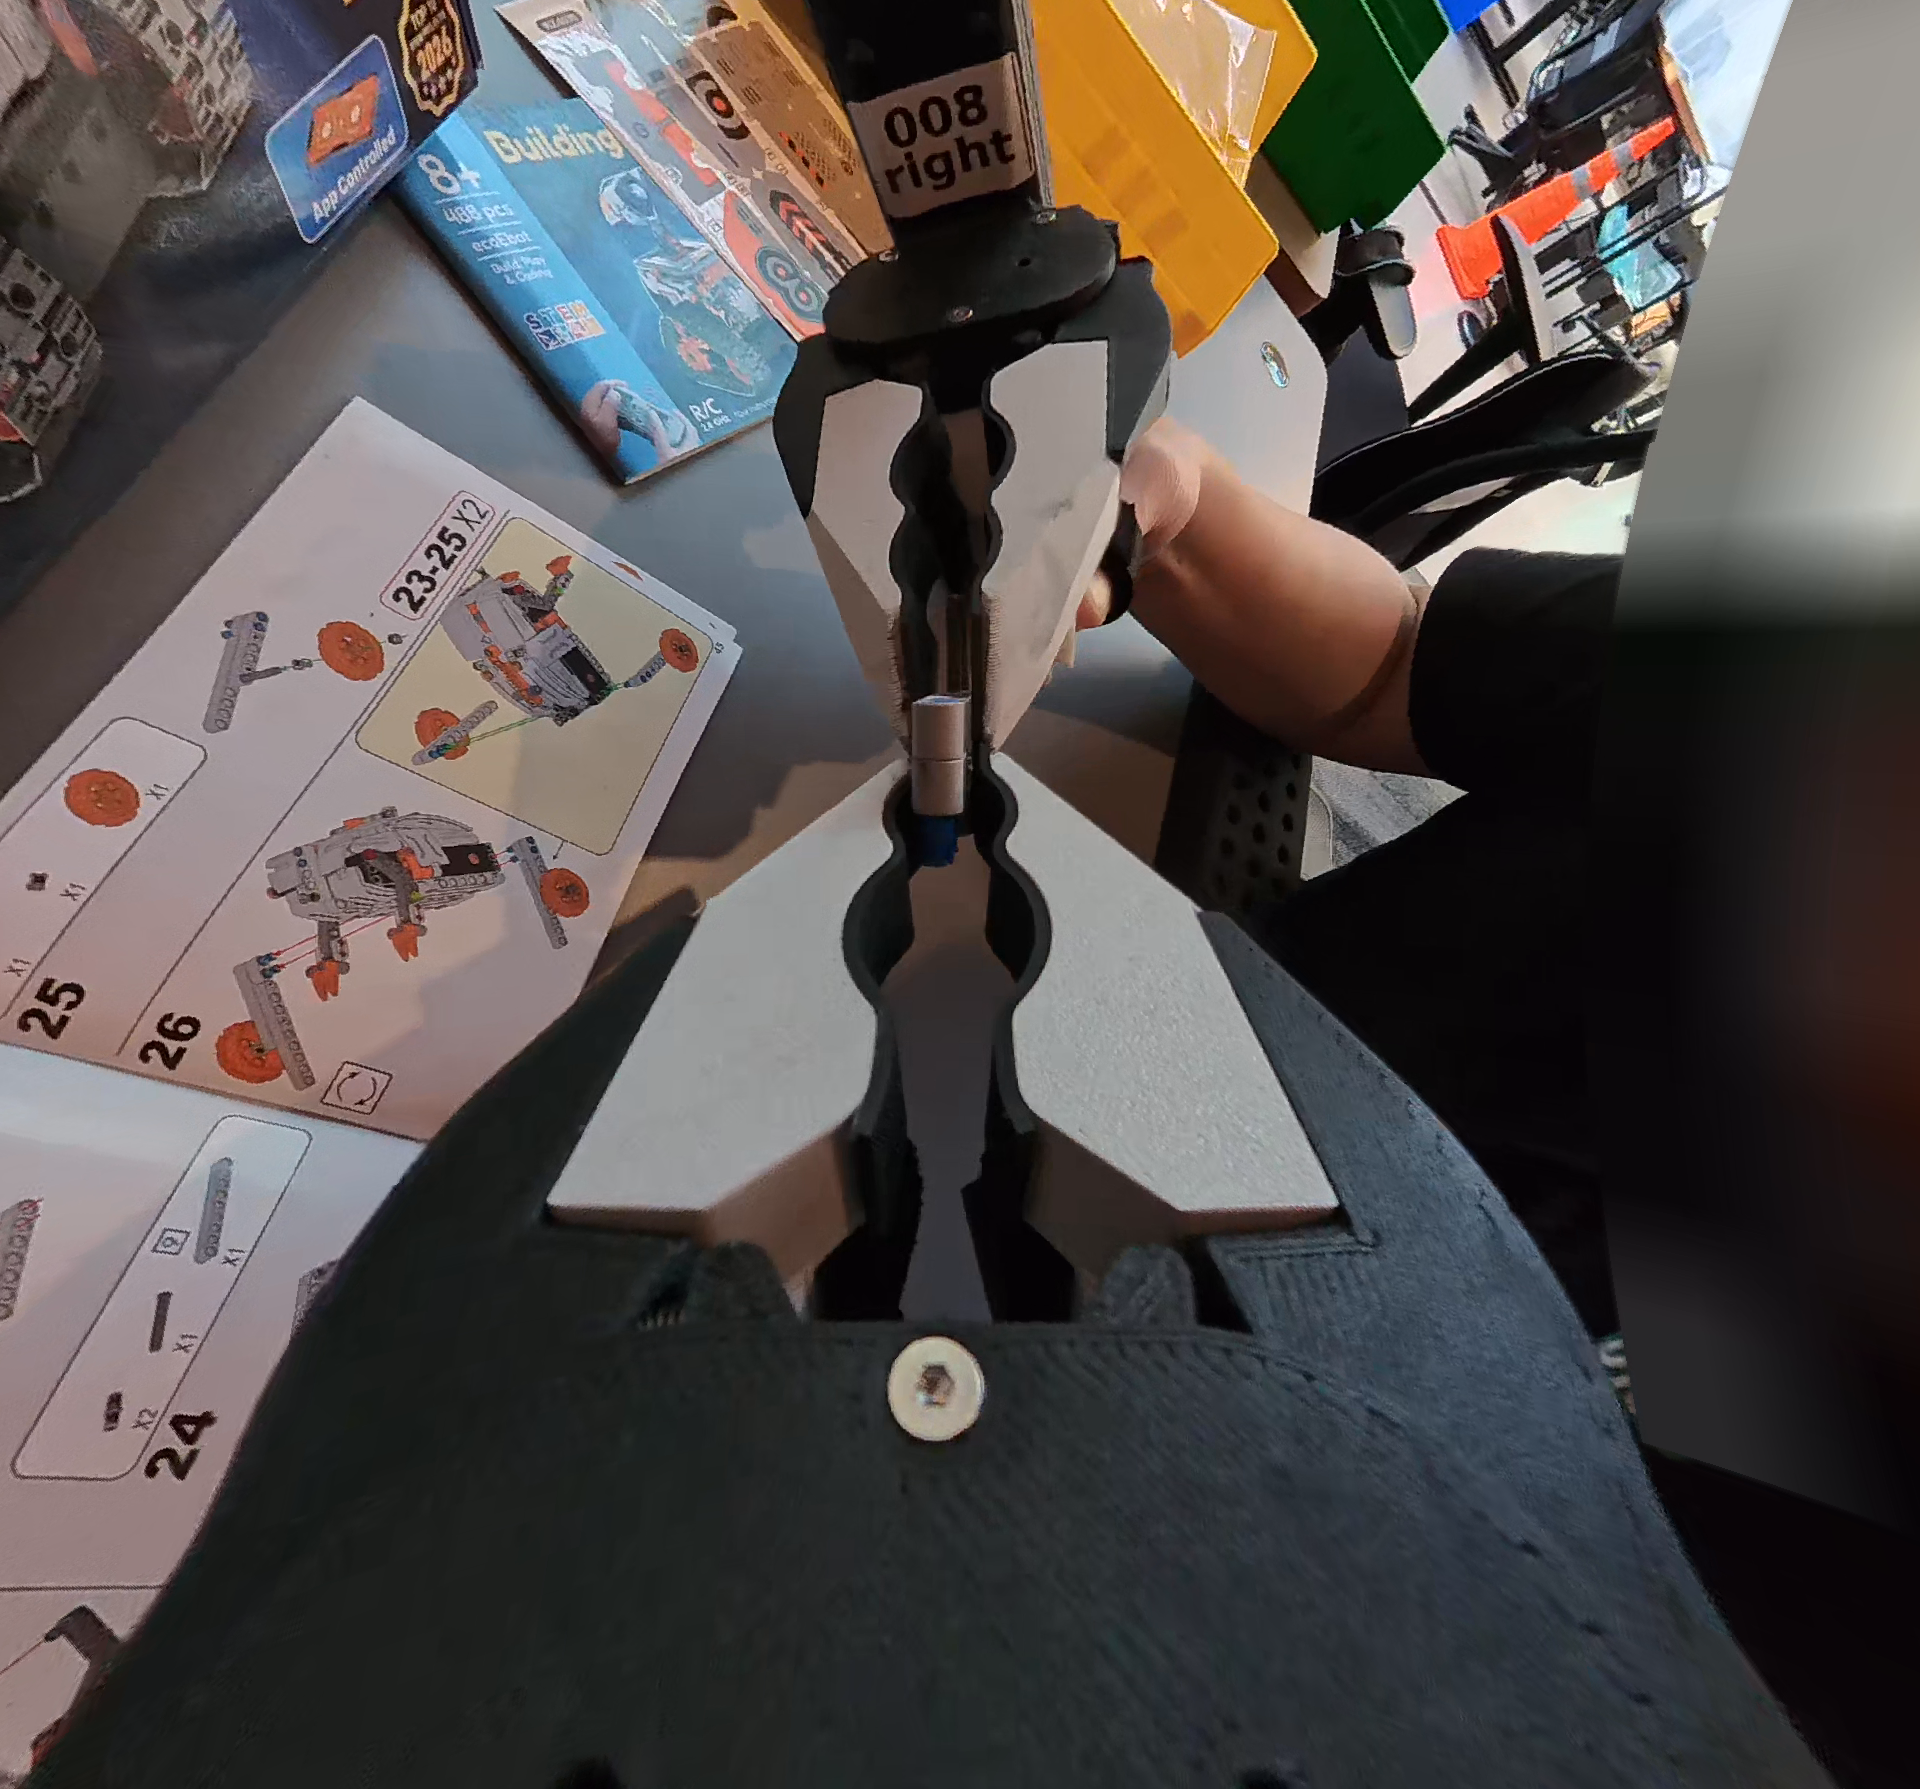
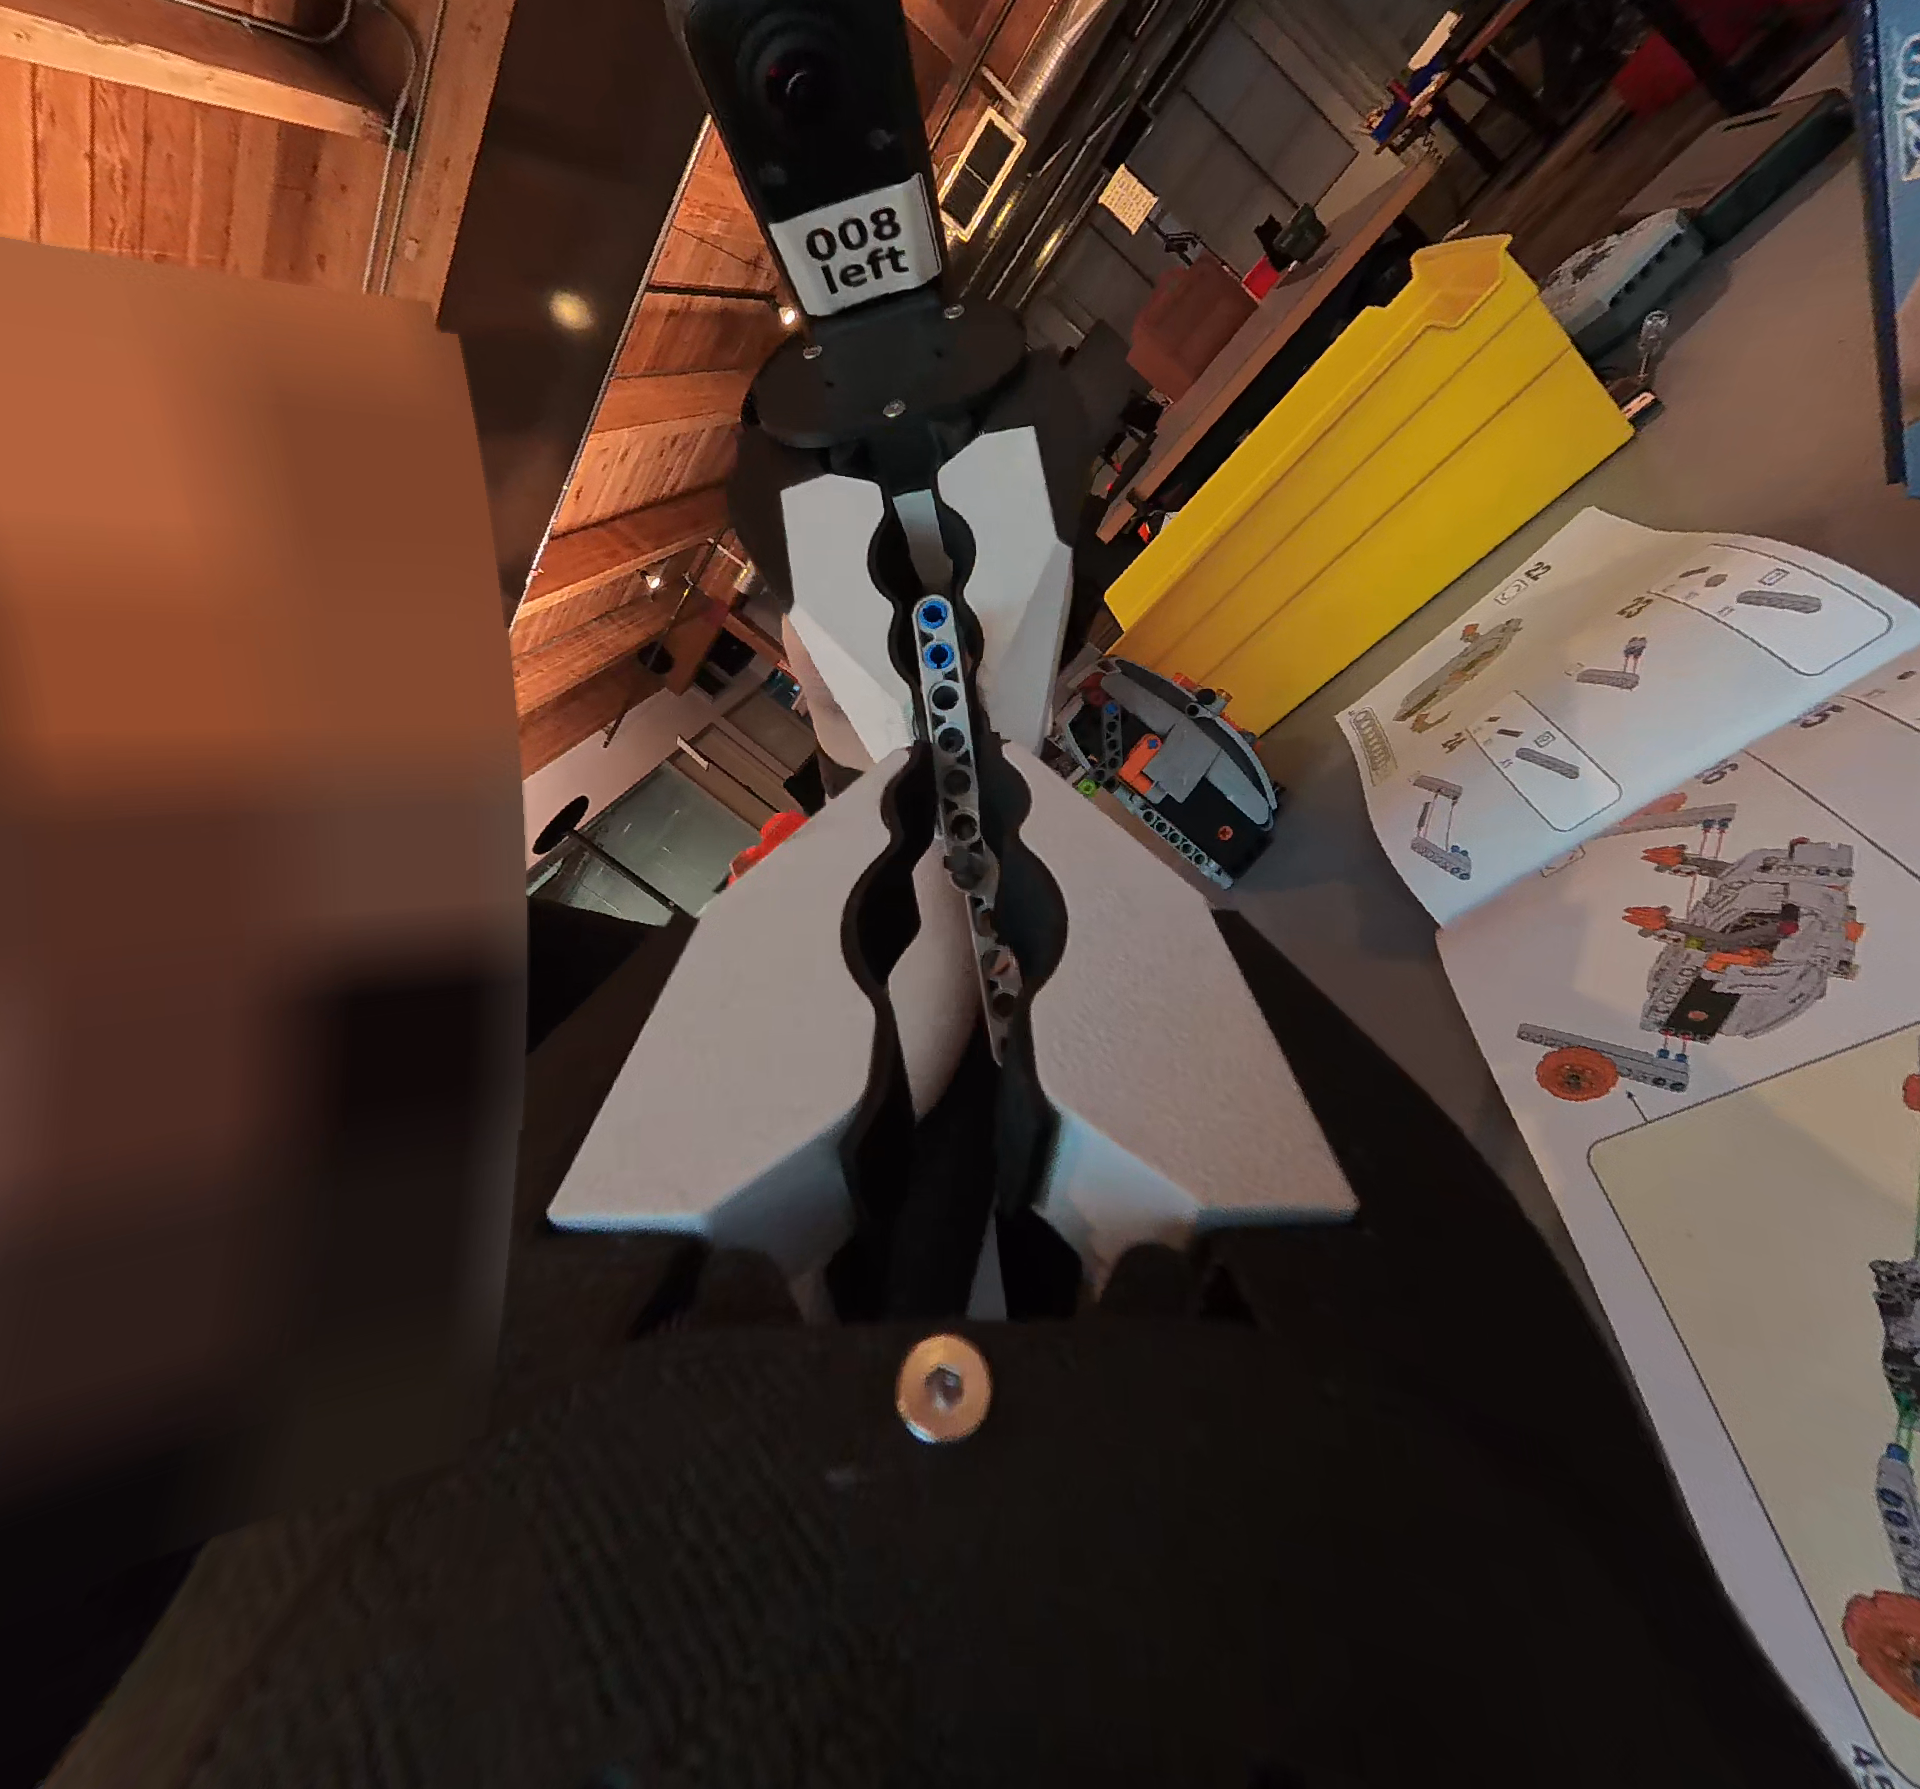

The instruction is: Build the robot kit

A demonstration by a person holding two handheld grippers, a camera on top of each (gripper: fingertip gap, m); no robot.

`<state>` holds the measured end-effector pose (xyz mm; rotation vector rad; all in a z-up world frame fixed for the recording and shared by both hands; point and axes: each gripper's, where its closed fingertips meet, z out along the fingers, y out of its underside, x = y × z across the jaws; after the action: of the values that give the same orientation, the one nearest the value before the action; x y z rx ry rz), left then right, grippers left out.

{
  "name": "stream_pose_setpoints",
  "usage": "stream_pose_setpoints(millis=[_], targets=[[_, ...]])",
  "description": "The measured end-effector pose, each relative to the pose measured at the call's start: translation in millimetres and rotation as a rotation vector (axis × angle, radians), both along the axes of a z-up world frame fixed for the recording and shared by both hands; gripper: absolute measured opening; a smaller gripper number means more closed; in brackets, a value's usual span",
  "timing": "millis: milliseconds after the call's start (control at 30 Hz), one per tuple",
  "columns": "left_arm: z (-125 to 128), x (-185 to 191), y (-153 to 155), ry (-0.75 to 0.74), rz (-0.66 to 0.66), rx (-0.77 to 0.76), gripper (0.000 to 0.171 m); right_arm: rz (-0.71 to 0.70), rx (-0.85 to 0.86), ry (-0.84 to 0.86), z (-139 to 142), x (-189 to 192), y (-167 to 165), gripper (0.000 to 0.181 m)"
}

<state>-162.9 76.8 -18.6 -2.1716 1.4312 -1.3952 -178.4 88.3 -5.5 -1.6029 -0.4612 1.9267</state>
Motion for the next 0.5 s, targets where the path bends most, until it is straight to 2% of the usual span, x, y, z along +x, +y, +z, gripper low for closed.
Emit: stream_pose_setpoints(millis=[33,300,500], targets=[[0.7,0.4,-0.1,-0.002,-0.001,0.004,0.004,-0.004,0.007,-0.006,0.6,0.3,0.0,0.009],[4.9,4.4,-3.1,-0.051,-0.020,-0.022,0.006,-0.036,0.116,-0.116,5.1,4.5,-1.3,0.007],[5.5,4.2,-7.8,-0.053,-0.038,-0.026,0.005,0.006,0.075,-0.113,5.9,4.4,-5.6,0.007]])
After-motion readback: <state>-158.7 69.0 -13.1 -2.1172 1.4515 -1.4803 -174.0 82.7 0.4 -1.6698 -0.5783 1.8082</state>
